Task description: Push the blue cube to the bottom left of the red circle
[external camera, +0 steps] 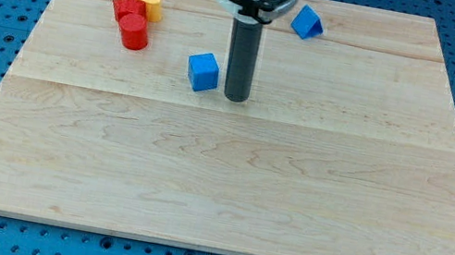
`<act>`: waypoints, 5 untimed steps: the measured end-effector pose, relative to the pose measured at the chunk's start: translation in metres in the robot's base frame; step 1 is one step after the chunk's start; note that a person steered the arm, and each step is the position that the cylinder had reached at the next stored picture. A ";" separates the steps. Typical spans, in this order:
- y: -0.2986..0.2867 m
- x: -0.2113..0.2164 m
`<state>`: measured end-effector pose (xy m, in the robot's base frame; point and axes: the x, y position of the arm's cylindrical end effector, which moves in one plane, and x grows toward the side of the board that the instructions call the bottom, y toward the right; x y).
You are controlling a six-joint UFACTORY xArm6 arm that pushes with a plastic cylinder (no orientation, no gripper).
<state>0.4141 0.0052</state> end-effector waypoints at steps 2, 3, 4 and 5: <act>-0.041 -0.033; -0.099 -0.001; -0.154 0.002; -0.169 0.027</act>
<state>0.4407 -0.1638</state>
